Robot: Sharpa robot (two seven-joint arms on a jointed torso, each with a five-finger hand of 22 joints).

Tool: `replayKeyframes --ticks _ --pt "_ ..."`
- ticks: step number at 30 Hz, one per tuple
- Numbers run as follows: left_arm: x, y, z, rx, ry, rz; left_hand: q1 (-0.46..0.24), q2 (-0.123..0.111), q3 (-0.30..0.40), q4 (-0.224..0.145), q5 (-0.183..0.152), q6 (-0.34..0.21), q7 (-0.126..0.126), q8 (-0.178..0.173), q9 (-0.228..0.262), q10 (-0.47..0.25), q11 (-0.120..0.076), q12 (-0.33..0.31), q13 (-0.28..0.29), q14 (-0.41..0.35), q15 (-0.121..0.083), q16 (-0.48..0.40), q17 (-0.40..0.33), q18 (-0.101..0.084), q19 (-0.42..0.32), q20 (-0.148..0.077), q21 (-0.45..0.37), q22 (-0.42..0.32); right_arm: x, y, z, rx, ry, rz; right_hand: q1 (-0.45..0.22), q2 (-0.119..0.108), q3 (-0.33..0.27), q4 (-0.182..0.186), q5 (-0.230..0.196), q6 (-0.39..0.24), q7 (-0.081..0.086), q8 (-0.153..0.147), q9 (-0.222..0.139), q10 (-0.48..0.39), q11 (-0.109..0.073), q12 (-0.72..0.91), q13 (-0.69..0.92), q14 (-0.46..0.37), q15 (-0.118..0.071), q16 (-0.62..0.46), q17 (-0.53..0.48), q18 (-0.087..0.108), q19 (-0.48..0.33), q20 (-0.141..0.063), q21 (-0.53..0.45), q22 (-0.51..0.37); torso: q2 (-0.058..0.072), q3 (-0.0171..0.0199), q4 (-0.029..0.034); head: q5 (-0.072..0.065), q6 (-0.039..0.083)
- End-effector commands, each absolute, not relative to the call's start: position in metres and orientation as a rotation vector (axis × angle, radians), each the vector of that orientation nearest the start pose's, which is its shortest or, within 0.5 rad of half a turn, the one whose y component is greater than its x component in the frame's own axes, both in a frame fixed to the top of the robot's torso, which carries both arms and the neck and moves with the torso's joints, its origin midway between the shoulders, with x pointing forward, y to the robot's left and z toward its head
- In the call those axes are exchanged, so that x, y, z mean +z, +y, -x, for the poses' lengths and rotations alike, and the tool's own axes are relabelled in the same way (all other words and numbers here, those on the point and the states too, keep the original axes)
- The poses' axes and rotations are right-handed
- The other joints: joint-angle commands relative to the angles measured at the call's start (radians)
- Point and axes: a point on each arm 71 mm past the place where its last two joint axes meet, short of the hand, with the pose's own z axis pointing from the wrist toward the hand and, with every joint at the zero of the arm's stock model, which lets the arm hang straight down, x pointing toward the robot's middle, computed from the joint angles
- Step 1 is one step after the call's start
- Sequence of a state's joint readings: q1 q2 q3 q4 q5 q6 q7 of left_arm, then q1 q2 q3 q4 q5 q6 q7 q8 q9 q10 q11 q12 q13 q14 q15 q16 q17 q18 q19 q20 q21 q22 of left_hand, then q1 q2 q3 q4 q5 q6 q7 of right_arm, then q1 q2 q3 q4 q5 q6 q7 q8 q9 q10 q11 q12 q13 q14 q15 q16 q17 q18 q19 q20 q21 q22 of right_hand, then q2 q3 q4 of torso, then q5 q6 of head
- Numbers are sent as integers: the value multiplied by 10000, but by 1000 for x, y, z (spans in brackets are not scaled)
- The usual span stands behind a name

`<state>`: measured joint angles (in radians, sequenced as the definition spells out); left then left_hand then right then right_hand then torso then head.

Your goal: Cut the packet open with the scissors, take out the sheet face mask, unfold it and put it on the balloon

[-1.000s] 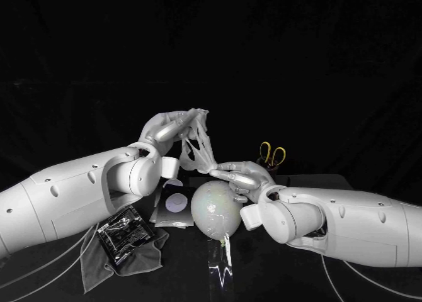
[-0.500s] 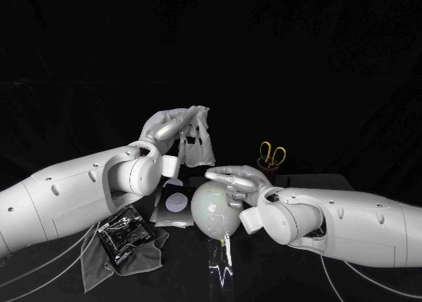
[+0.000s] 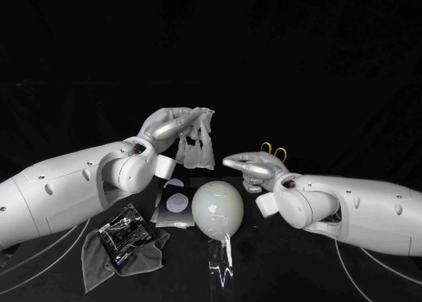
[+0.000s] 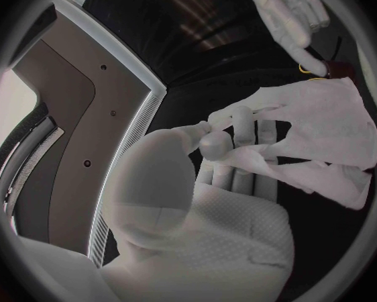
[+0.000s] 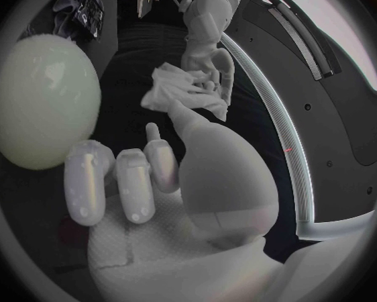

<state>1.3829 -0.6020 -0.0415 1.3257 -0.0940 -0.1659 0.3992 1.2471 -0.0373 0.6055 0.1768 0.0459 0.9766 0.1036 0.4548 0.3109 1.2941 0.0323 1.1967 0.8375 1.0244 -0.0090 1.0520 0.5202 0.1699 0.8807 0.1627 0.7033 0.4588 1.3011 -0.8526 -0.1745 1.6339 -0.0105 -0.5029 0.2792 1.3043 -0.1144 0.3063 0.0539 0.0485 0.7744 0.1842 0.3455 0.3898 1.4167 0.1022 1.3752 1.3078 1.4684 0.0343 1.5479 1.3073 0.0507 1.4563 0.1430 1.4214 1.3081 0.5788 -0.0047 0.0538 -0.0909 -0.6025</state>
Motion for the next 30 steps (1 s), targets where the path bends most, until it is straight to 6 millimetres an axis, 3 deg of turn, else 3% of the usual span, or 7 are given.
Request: replayKeyframes --ticks 1,9,13,18,19,21,30 --pt "-91 124 -536 -17659 15553 6007 75 -41 -20 -53 26 -71 30 -62 -3 51 1 33 6 44 -24 -15 -4 122 16 8 -30 -6 -157 -202 -481 13893 14460 -9855 46 155 76 7 1 435 -114 79 -84 450 -136 480 1613 1013 -98 218 2613 -254 516 -91 527 2300 6 8 10 -18 10" --pt "-92 124 -535 -17372 16079 5110 366 -183 -2 -369 28 -111 28 -120 0 5 -7 -59 -179 69 -33 -46 -30 121 42 -19 4 3 -113 -216 -503 13865 13496 -8442 318 342 397 -95 9 1063 -310 -135 -429 1041 -316 1195 2078 1024 -297 229 2635 -454 1023 -294 1301 2559 12 -7 10 -55 48" --pt "-92 124 -535 -17268 16165 4909 460 -210 19 -478 28 -130 39 -145 1 -74 2 -161 -346 42 -24 -82 -49 116 25 -26 16 10 -107 -212 -507 14020 13518 -8151 250 174 359 -112 6 964 -255 -341 -572 1032 -280 1173 2061 1024 -284 229 2635 -440 989 -306 1247 2539 16 3 30 -77 56" --pt "-92 124 -534 -17200 16180 4781 478 -209 24 -499 27 -130 42 -149 2 -87 4 -179 -373 35 -21 -92 -54 115 20 -28 20 12 -103 -205 -507 14285 13724 -7884 141 0 256 -98 6 844 -194 -528 -689 1003 -225 1130 2030 1024 -240 229 2635 -422 945 -284 1178 2515 21 -16 25 -95 26" --pt "-92 124 -534 -17191 16190 4741 475 -199 26 -495 27 -128 44 -151 2 -88 6 -179 -370 32 -19 -96 -56 114 17 -27 20 13 -103 -204 -507 14323 13761 -7843 66 -158 130 -97 -15 706 -149 -673 -770 971 -187 1086 1999 1024 -203 229 2635 -400 892 -257 1096 2485 20 -18 26 -101 22" --pt "-92 124 -534 -17186 16207 4690 472 -186 27 -490 26 -127 47 -153 3 -90 9 -181 -371 28 -16 -101 -59 112 14 -27 21 13 -103 -203 -507 14380 13824 -7786 43 -236 47 -103 6 637 -130 -756 -818 945 -160 1052 1975 1024 -180 229 2635 -391 868 -235 1060 2472 15 -20 24 -109 13" --pt "-93 125 -534 -17046 16219 4537 468 -176 28 -485 26 -125 49 -154 3 -93 11 -186 -379 26 -15 -104 -61 111 11 -26 21 13 -102 -195 -503 14783 14169 -7448 -29 -413 -267 -90 -3 376 -65 -1008 -953 859 -91 950 1904 1024 -113 229 2635 -346 754 -167 893 2412 14 -7 16 -95 23"
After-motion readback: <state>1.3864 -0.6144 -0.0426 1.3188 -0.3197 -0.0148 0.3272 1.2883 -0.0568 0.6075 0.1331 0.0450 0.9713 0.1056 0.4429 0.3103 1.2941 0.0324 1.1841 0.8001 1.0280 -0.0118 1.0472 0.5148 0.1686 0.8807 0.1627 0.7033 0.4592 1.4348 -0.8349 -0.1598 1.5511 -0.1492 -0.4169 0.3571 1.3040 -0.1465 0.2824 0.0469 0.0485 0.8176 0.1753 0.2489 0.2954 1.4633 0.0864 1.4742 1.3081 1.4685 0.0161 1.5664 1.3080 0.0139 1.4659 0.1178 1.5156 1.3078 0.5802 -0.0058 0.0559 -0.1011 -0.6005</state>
